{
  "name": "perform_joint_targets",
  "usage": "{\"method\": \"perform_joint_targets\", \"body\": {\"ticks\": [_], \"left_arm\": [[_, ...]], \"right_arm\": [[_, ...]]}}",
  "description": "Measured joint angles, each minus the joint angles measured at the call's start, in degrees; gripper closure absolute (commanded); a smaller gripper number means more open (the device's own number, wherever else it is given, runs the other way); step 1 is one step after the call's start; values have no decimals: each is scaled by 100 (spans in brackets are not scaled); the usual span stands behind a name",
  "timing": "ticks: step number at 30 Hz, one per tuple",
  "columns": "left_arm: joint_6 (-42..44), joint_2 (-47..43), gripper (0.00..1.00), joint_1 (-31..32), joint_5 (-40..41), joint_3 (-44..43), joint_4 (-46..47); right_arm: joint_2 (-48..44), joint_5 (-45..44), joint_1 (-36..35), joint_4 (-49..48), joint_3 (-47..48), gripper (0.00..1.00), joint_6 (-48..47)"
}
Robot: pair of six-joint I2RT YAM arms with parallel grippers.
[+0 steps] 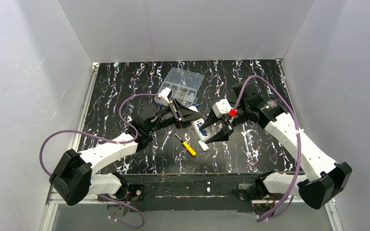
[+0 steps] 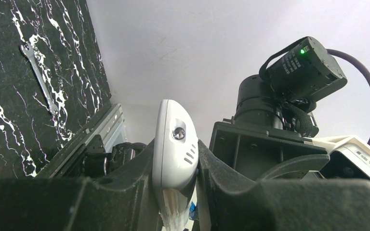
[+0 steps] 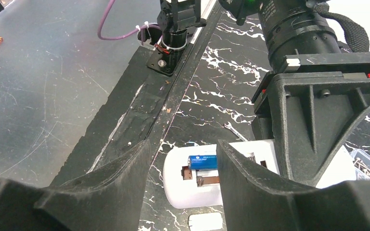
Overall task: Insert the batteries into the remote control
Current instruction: Load the battery into the remote control.
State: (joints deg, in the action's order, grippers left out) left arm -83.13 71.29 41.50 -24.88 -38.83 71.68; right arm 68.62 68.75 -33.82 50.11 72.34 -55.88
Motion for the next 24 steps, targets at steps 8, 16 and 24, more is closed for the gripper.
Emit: {"method": "perform_joint_targets", "body": {"ticks": [8,16,24], "left_arm": [[2,0,100,0,0,0,-2],[-7,11,100,-2,-4,-2,4],[-50,57,100,-2,-24,-4,33]], "right_arm": [[37,4,7,37,0,40,-72],[61,52,50,42,0,40,-138],[129,138,72,55,11,36,-140]]}}
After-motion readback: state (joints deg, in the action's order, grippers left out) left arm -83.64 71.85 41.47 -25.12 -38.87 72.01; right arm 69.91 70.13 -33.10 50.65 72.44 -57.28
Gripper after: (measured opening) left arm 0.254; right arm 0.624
